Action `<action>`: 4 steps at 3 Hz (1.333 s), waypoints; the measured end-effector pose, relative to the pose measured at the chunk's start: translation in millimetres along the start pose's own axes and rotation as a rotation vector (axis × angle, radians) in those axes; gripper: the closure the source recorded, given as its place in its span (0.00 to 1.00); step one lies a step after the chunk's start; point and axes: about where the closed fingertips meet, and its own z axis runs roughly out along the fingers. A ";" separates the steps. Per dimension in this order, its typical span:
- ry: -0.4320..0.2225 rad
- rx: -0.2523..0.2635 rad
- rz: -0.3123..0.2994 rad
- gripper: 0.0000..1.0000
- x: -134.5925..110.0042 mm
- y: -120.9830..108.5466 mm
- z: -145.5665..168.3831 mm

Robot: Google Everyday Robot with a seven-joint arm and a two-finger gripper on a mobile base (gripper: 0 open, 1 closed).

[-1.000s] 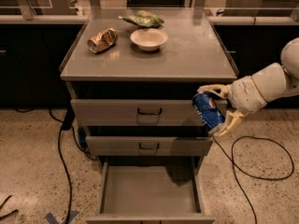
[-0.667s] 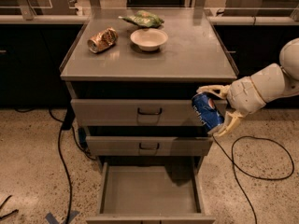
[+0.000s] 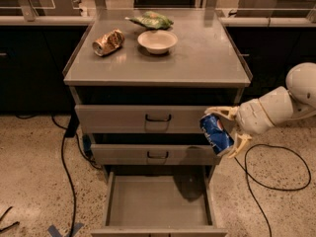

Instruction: Place pepsi can into bottom drawer

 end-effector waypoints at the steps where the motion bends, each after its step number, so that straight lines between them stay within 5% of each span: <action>1: -0.053 -0.033 0.011 1.00 15.8 25.1 33.8; 2: -0.070 -0.063 0.036 1.00 33.5 49.6 70.0; 4: 0.084 -0.120 0.028 1.00 54.5 73.3 131.4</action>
Offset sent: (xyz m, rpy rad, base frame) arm -0.0410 0.0195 -0.1464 0.0248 0.1325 0.0313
